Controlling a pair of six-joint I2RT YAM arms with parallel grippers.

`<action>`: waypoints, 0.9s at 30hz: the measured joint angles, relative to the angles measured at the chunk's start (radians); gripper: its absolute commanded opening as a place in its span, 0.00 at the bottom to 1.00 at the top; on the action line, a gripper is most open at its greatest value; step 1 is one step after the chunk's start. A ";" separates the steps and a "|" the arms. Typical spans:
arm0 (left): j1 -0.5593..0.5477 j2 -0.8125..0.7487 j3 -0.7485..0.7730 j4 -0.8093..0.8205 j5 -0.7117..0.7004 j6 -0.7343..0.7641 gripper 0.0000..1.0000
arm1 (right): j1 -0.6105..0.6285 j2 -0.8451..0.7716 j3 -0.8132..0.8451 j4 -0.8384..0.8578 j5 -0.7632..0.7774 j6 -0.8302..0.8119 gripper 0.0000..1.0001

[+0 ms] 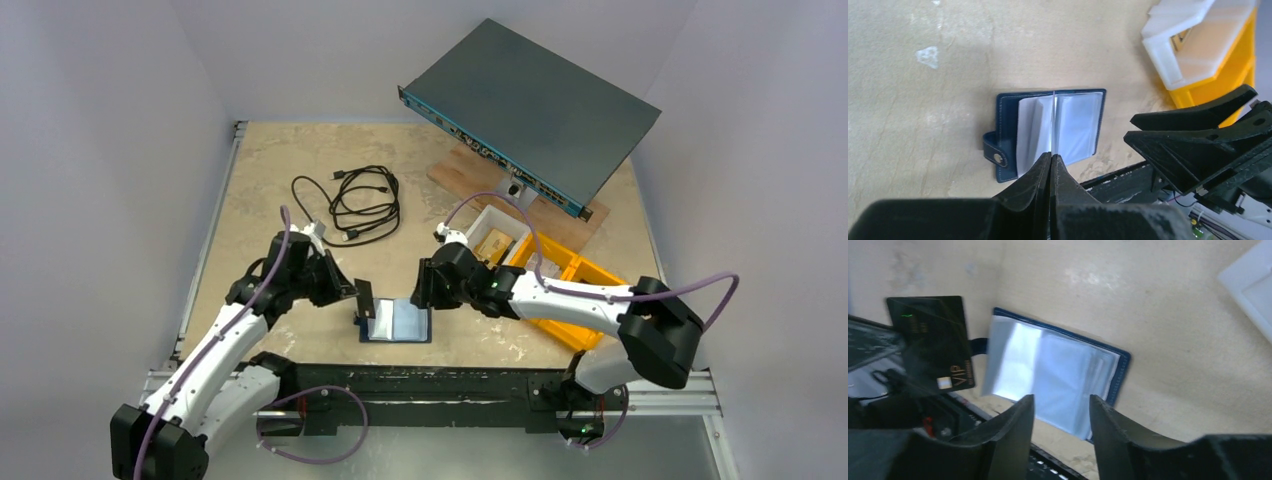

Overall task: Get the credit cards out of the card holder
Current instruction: Remove the credit card from the card holder.

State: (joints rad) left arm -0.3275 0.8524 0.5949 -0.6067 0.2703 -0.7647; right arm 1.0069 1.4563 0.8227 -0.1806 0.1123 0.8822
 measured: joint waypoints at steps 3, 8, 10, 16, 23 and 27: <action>0.007 -0.026 0.003 0.026 0.052 -0.010 0.00 | -0.018 -0.053 -0.018 0.064 -0.046 -0.008 0.62; 0.063 -0.053 -0.004 0.162 0.207 -0.084 0.00 | -0.073 -0.142 -0.105 0.232 -0.172 -0.005 0.71; 0.091 -0.051 -0.018 0.252 0.279 -0.134 0.00 | -0.093 -0.176 -0.137 0.291 -0.218 0.001 0.71; 0.126 -0.012 -0.088 0.550 0.456 -0.296 0.00 | -0.157 -0.248 -0.204 0.510 -0.361 0.055 0.67; 0.126 0.013 -0.116 0.758 0.554 -0.411 0.00 | -0.190 -0.231 -0.217 0.706 -0.468 0.138 0.53; 0.126 0.022 -0.117 0.816 0.588 -0.435 0.00 | -0.192 -0.202 -0.227 0.769 -0.500 0.177 0.49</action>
State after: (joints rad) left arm -0.2020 0.8742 0.4782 0.2096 0.8585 -1.1995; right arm 0.8154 1.2545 0.5957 0.5880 -0.3878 1.0588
